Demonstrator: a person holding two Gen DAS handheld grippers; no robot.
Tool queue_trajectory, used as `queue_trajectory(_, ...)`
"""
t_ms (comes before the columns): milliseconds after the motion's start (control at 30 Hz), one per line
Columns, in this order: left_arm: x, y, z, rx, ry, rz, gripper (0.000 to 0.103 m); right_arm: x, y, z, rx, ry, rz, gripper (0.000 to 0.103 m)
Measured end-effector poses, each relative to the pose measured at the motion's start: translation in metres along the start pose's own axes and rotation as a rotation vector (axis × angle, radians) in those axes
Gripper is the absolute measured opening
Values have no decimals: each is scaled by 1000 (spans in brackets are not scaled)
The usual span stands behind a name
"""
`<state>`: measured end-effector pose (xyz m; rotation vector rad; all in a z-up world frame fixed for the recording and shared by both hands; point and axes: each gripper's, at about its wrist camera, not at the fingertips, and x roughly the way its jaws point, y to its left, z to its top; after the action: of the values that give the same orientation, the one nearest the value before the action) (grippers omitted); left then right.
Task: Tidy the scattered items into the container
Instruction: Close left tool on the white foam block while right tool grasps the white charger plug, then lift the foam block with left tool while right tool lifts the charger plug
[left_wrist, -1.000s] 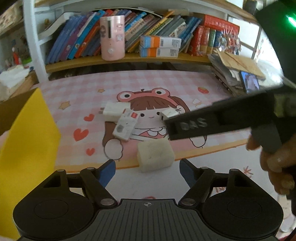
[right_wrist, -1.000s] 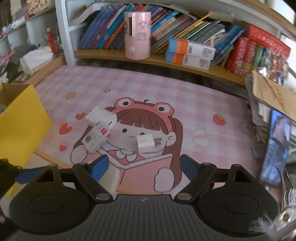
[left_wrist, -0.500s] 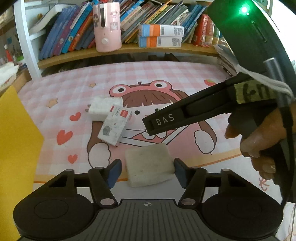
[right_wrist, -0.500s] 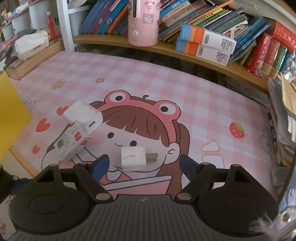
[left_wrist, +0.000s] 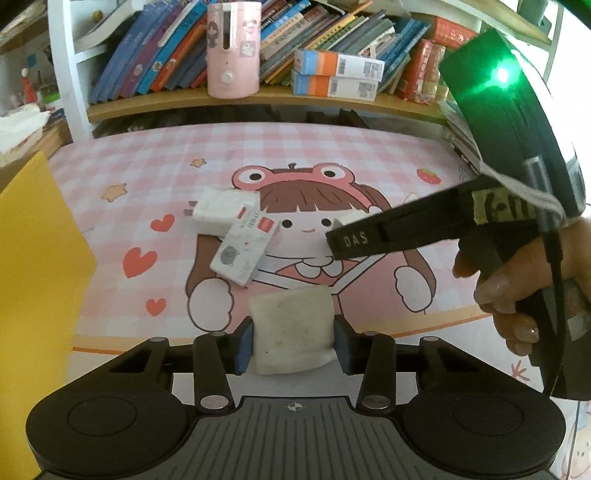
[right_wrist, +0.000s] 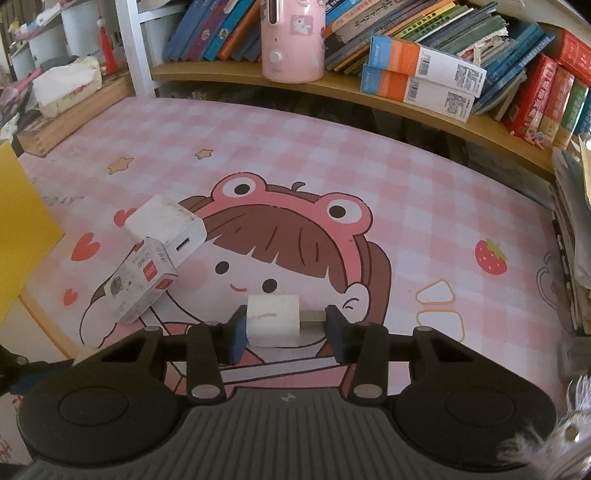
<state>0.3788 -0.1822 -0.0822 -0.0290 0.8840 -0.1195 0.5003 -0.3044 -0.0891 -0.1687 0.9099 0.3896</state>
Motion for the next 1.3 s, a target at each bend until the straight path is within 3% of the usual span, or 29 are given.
queue_trajectory(333,-35,4,8,11,-49,-20,40,-39,5,-13,46,-49,23,41)
queue_trajectory(600,-68,-2,0,96,-95,-34,40,-72,18,-30,72,-66,46,41)
queue_trajectory(800,-92,4,-11,70,-107,-79,39,-97,30,-37,88,-92,45,41)
queue_trajectory(1100,-127,30,-36,0,-100,-143,39,-140,69,-66,83,-101,-33,41)
queue_trajectory(1300,-151,41,-45,47,-142,-180,39,-169,97,-88,124,-130,-87,41)
